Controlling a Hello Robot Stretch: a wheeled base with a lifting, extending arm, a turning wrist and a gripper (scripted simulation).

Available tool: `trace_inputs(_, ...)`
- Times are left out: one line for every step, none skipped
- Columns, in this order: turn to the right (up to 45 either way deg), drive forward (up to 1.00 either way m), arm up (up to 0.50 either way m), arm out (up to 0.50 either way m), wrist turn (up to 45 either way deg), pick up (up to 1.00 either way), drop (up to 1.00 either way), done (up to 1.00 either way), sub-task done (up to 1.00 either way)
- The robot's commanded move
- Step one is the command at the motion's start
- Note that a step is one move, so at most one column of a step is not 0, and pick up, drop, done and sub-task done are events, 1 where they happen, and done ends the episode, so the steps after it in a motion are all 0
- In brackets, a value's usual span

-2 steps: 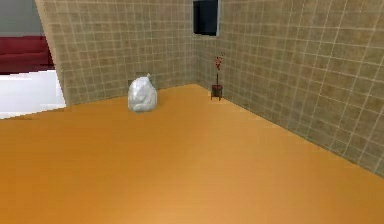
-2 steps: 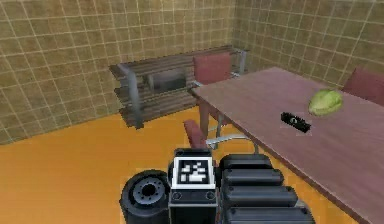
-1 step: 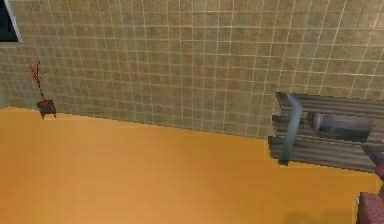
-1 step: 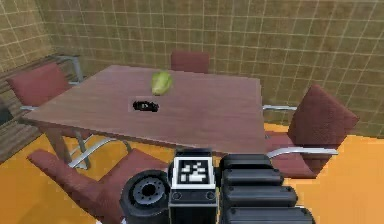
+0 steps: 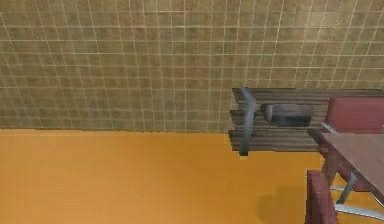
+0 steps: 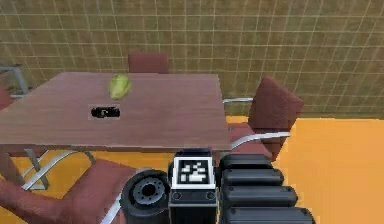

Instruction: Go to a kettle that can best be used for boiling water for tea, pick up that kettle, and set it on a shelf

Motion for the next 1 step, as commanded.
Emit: trace_inputs(0.0,0.95,0.0,0.0,0.0,0.0,0.0,0.0,0.0)
